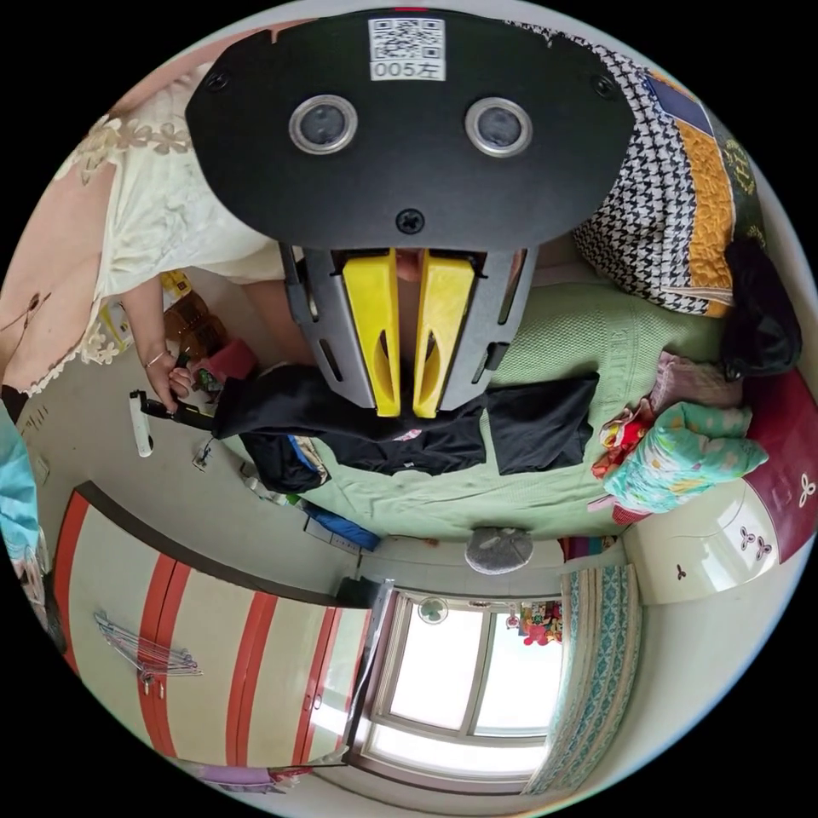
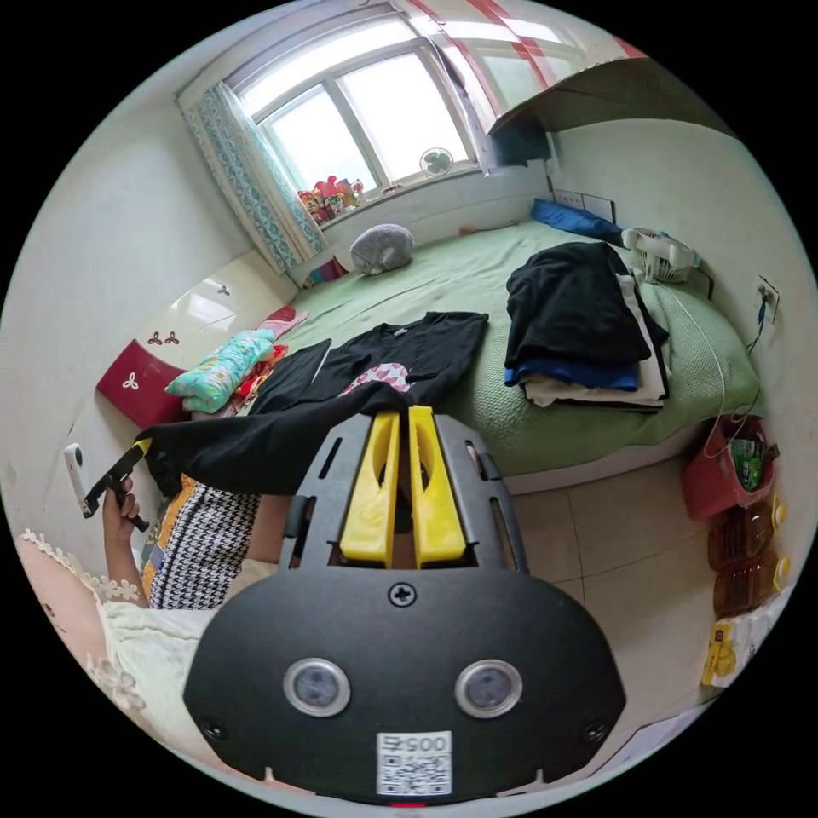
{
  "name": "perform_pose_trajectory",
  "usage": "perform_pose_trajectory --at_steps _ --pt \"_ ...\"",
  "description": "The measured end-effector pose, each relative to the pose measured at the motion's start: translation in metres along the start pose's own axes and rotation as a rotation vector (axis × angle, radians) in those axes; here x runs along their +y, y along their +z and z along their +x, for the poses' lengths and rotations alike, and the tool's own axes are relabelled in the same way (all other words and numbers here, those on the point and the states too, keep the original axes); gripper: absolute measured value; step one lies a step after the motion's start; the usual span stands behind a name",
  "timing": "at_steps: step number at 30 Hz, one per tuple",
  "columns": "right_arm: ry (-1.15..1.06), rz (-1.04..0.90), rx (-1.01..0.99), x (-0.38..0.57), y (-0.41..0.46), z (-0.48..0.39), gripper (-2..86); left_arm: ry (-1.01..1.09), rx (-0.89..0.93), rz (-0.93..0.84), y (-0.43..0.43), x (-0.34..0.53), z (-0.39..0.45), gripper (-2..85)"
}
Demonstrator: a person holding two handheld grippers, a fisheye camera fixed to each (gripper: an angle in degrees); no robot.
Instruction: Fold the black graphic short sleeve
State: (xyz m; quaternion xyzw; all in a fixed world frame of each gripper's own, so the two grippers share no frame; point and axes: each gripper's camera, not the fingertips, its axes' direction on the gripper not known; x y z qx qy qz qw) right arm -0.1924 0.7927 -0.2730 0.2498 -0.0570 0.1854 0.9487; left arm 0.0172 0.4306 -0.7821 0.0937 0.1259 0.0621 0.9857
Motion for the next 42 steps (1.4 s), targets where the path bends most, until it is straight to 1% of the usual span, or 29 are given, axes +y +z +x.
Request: perform_pose_trajectory --at_steps 6,9,11,13,15,17,18,20,22,23,26,29,32,35,39,42 --pt "0.059 -0.044 -0.039 -0.008 0.003 0.013 -1.5 0.004 0.017 -0.024 0.027 -0.009 -0.004 2.8" --pt "0.034 -0.063 -0.034 -0.021 0.022 0.014 -1.5 0.040 0.015 -0.042 0.058 -0.023 -0.013 2.9" --pt "0.036 -0.068 -0.008 -0.051 0.046 0.018 -1.5 0.056 0.020 -0.045 0.092 -0.049 -0.030 3.1" --pt "0.074 -0.081 -0.012 -0.080 0.070 0.024 -1.5 0.020 0.040 -0.043 0.127 -0.074 -0.051 3.5" --pt "0.160 -0.114 -0.016 -0.108 0.097 0.033 -1.4 -0.027 0.035 -0.095 0.171 -0.097 -0.075 4.0" --pt "0.165 -0.138 0.023 -0.133 0.126 0.032 -0.9 -0.019 0.022 -0.189 0.230 -0.114 -0.098 6.2" --pt "0.158 -0.148 0.050 -0.136 0.131 0.029 -0.7 -0.027 0.030 -0.213 0.242 -0.115 -0.103 7.3" --pt "0.112 -0.164 0.141 -0.134 0.139 0.016 0.5 -0.056 0.093 -0.250 0.272 -0.112 -0.113 9.9" --pt "0.072 -0.161 0.165 -0.119 0.142 0.011 1.7 -0.051 0.104 -0.246 0.284 -0.100 -0.113 10.4" --pt "0.055 -0.179 0.175 -0.107 0.146 0.011 2.1 -0.042 0.084 -0.271 0.293 -0.091 -0.113 10.7" --pt "0.032 -0.221 0.165 -0.078 0.159 0.017 2.7 -0.035 0.054 -0.333 0.316 -0.065 -0.116 11.1" --pt "-0.001 -0.201 0.118 -0.060 0.165 0.017 3.4 -0.106 0.107 -0.358 0.337 -0.045 -0.131 11.1" --pt "-0.071 -0.165 0.151 -0.061 0.171 0.006 5.3 -0.150 0.128 -0.358 0.357 -0.034 -0.142 10.7" --pt "-0.142 -0.182 0.205 -0.072 0.187 -0.005 6.7 -0.151 0.119 -0.365 0.375 -0.032 -0.143 10.5" --pt "-0.169 -0.212 0.219 -0.086 0.212 -0.008 7.2 -0.112 0.087 -0.371 0.396 -0.032 -0.138 10.7" --pt "-0.171 -0.242 0.279 -0.097 0.236 -0.005 7.8 -0.087 0.081 -0.375 0.414 -0.031 -0.134 11.0"
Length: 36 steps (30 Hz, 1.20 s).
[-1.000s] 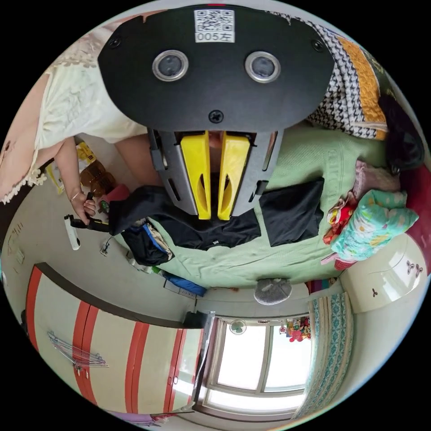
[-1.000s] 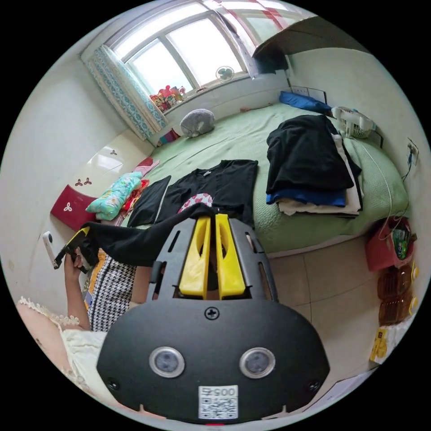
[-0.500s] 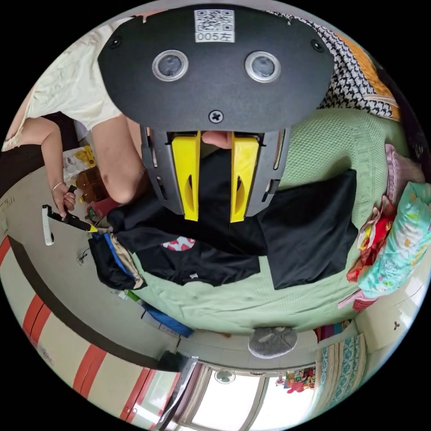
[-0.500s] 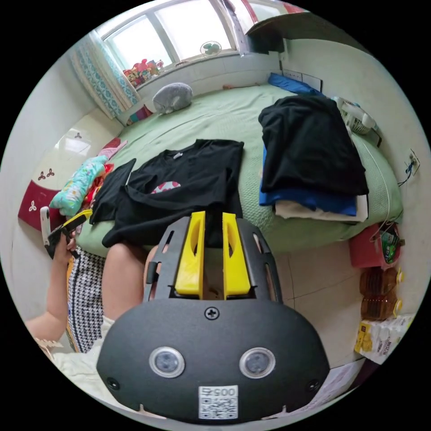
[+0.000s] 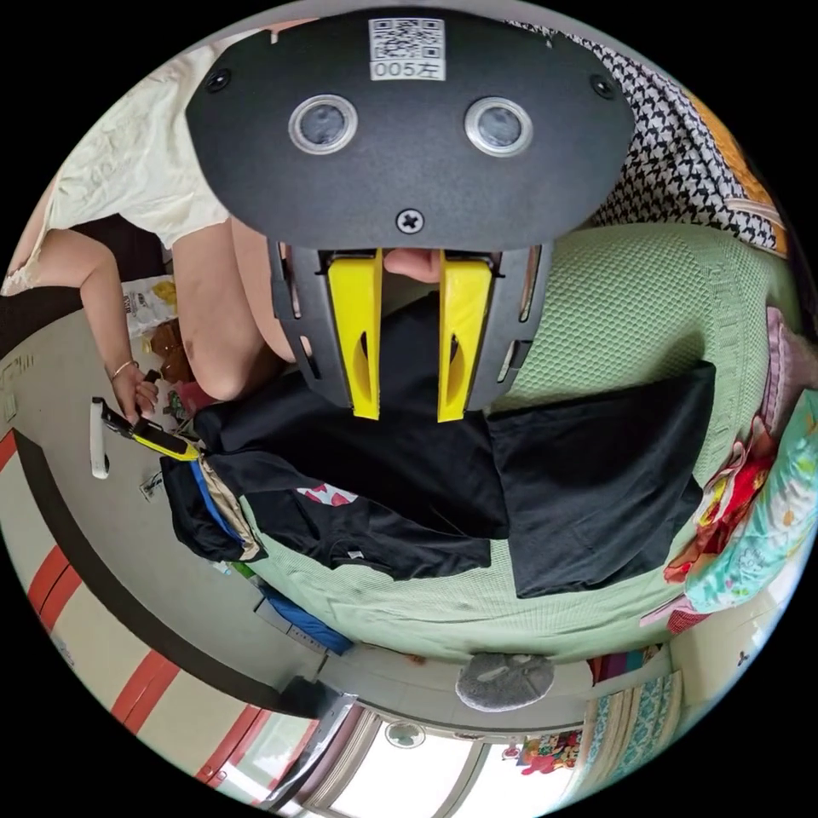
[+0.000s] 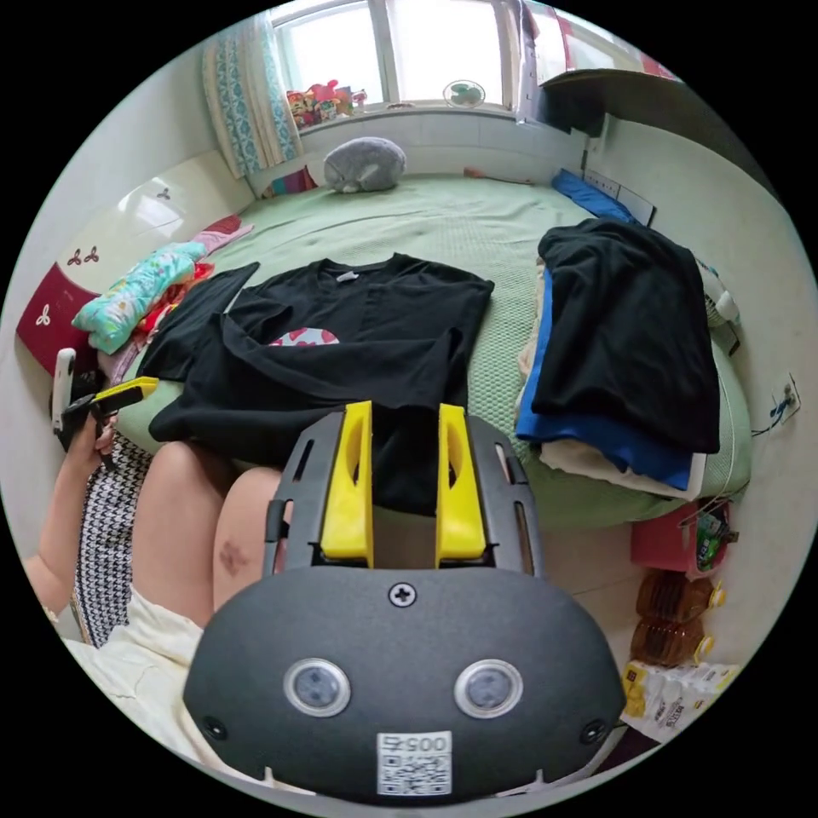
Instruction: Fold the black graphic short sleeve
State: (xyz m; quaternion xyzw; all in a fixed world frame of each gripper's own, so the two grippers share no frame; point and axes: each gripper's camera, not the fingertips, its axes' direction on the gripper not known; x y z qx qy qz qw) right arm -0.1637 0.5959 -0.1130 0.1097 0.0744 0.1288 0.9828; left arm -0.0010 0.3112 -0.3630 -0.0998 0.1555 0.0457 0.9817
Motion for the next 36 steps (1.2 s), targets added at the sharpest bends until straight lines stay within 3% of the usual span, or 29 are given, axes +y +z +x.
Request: perform_pose_trajectory --at_steps 5,15,20,27,31,36 --pt "0.038 -0.075 -0.008 -0.017 0.032 0.005 5.3 0.054 -0.054 -0.056 0.037 -0.007 0.007 11.0" --pt "0.123 0.139 -0.034 -0.007 -0.020 0.004 -0.9 0.072 -0.092 -0.200 0.122 -0.020 0.007 13.3" --pt "0.231 0.212 -0.141 0.008 -0.046 0.026 -1.4 0.091 -0.145 -0.193 0.144 -0.024 0.011 13.5" --pt "0.292 0.190 -0.187 0.032 -0.042 0.034 -1.6 0.044 -0.112 -0.257 0.155 -0.043 0.001 12.1" --pt "0.298 0.173 -0.203 0.033 -0.038 0.041 -1.5 0.047 -0.068 -0.140 0.135 -0.061 -0.005 8.4" --pt "0.291 0.163 -0.214 0.025 -0.035 0.047 -1.5 -0.012 -0.171 -0.005 0.113 -0.097 -0.034 13.3"
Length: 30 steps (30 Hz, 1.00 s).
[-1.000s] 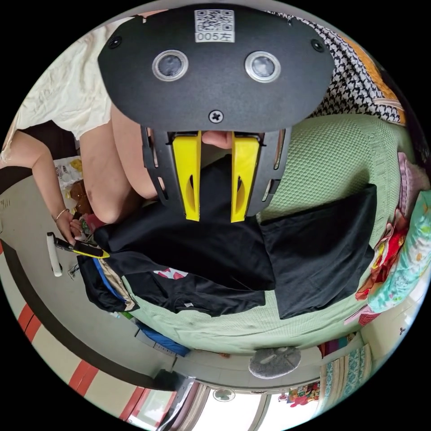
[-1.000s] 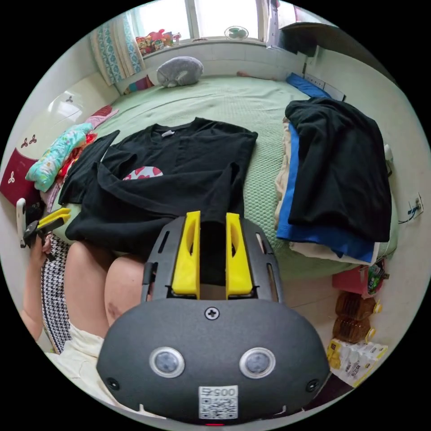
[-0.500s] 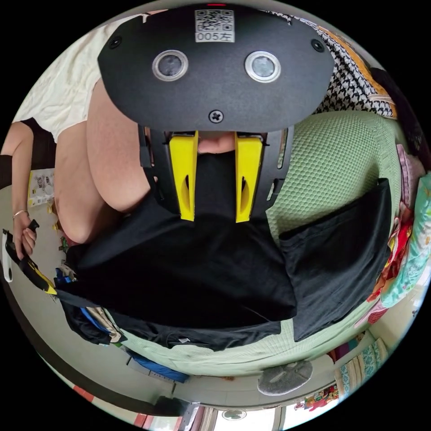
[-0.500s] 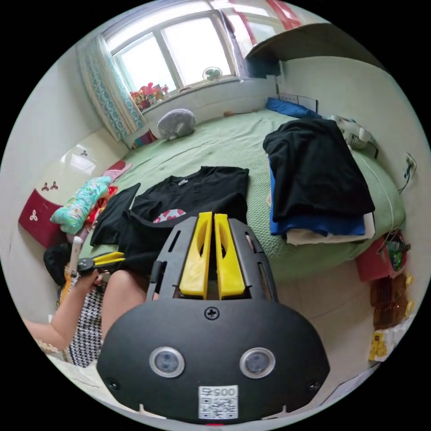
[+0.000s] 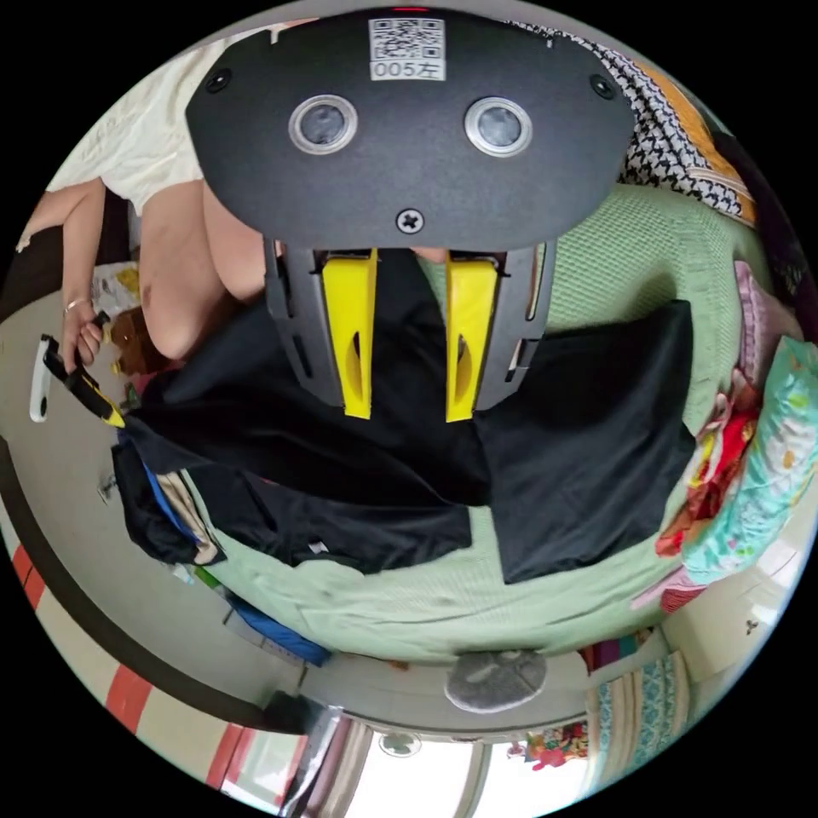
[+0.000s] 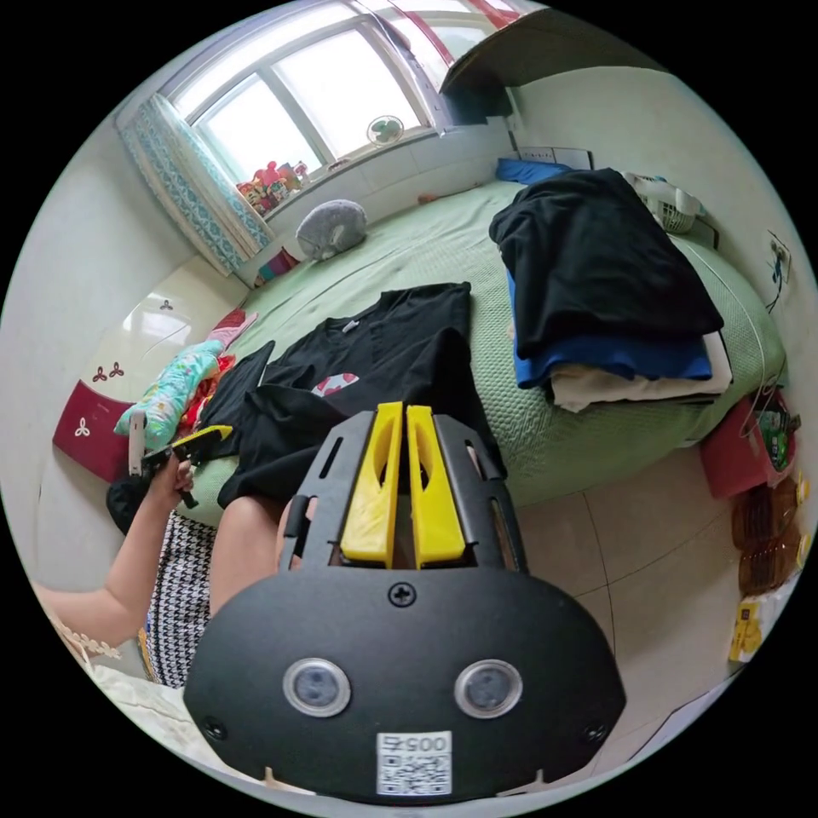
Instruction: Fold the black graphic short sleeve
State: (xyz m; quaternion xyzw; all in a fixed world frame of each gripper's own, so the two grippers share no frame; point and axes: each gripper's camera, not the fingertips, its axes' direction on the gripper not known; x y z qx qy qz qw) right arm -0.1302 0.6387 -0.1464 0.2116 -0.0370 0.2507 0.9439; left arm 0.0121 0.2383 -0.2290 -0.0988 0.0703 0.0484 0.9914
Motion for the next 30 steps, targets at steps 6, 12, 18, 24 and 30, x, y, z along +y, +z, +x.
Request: perform_pose_trajectory --at_steps 6,12,18,24,30 --pt "-0.030 -0.022 0.026 -0.013 0.007 0.003 -1.5 0.007 -0.061 -0.031 0.021 -0.052 -0.027 14.0" --pt "-0.002 -0.026 0.002 -0.030 0.013 0.014 -1.5 0.066 -0.096 -0.143 0.055 -0.078 -0.026 11.0" --pt "-0.030 -0.029 -0.009 -0.049 0.014 0.011 -1.3 0.032 -0.127 -0.031 0.037 -0.071 -0.020 2.3" --pt "-0.028 0.104 -0.030 -0.108 -0.013 0.010 -0.9 0.064 -0.138 0.088 -0.022 -0.089 -0.022 1.4" --pt "0.004 0.077 0.137 -0.233 0.023 -0.003 -0.5 -0.098 -0.029 0.137 -0.044 -0.155 -0.050 2.6"
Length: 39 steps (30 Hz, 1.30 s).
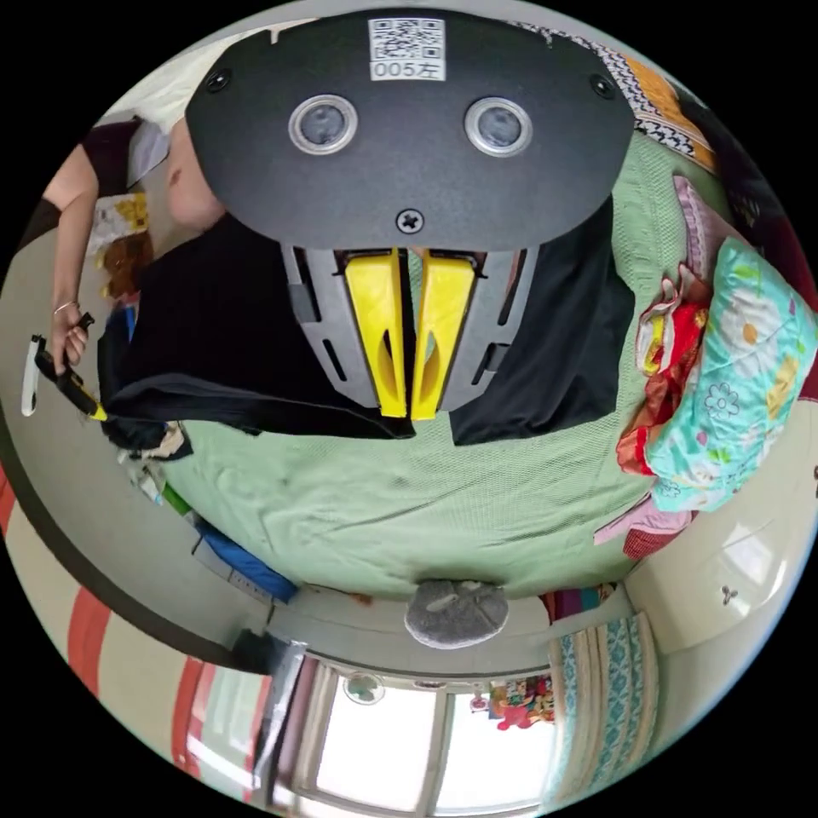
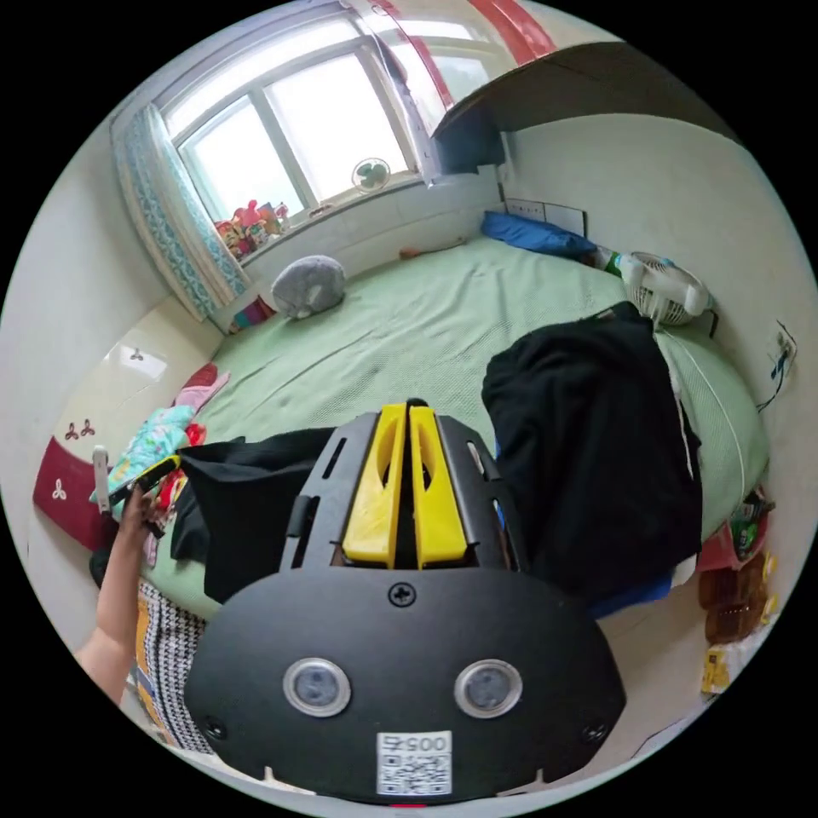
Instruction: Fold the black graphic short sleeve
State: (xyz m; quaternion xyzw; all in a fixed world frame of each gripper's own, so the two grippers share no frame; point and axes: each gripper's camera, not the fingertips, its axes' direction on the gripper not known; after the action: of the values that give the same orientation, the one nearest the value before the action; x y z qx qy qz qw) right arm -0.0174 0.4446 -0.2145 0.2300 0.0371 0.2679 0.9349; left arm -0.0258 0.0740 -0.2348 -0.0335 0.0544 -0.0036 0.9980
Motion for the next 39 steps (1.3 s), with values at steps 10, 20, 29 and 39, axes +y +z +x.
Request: perform_pose_trajectory --at_steps 10,20,29,39 --pt "-0.188 -0.179 -0.071 0.020 0.052 -0.014 7.7 -0.005 -0.003 -0.116 0.030 0.029 -0.003 8.5" --pt "-0.122 -0.254 -0.061 0.165 -0.012 0.059 10.3 0.067 0.088 -0.304 0.006 0.189 0.009 13.1" --pt "0.022 -0.402 -0.086 0.166 0.037 0.078 8.7 0.017 0.084 -0.368 0.018 0.209 0.032 15.2" --pt "-0.022 -0.296 -0.121 0.133 -0.026 0.058 -1.2 0.087 0.074 -0.255 -0.062 0.195 0.065 4.5"
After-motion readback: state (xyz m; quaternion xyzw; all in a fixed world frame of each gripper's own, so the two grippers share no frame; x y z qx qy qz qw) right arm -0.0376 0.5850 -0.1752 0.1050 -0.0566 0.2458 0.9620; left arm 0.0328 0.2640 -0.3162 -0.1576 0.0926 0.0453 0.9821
